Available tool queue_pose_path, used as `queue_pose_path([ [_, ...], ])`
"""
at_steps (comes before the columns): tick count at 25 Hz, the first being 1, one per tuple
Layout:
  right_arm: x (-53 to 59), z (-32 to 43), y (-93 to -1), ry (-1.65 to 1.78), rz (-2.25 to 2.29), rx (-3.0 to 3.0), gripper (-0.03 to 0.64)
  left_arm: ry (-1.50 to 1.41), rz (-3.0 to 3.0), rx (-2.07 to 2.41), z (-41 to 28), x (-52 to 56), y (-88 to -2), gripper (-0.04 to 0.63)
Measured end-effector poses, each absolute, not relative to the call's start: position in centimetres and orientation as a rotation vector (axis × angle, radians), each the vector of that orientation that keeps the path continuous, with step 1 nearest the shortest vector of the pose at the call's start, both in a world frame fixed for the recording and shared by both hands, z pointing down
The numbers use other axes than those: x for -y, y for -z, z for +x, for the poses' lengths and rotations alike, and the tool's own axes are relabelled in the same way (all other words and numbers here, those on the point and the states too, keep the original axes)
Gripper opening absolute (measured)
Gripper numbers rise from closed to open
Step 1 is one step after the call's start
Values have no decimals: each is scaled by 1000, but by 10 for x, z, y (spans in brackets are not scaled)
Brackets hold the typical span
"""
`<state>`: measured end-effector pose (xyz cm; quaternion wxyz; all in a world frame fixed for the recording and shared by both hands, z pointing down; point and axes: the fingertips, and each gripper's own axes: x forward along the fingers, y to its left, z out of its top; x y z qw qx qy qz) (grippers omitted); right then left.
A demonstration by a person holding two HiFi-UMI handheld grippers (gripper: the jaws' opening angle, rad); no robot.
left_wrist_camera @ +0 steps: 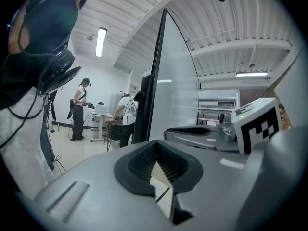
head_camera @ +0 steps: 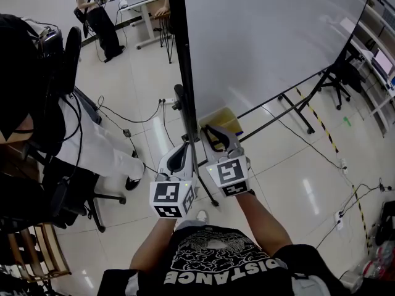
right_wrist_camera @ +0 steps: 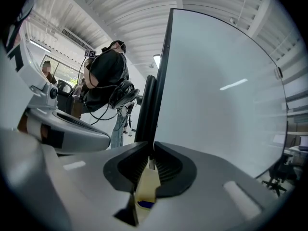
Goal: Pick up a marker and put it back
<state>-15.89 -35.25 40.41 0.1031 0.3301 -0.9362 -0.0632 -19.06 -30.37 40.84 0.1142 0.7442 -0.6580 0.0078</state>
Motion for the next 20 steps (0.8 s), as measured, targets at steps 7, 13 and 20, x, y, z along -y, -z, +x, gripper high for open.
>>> queue_pose_path([
  [7, 341, -152, -387, 236, 1002, 2802, 34, -20, 2192, 1926, -184, 292, -408, 6],
  [13, 329, -146, -372, 279, 1030, 2836, 34, -21, 2198, 1925, -179, 279, -409, 6],
  [20, 310, -135, -341, 347, 1068, 2894, 34, -4, 2214, 1931, -171, 265, -400, 6],
])
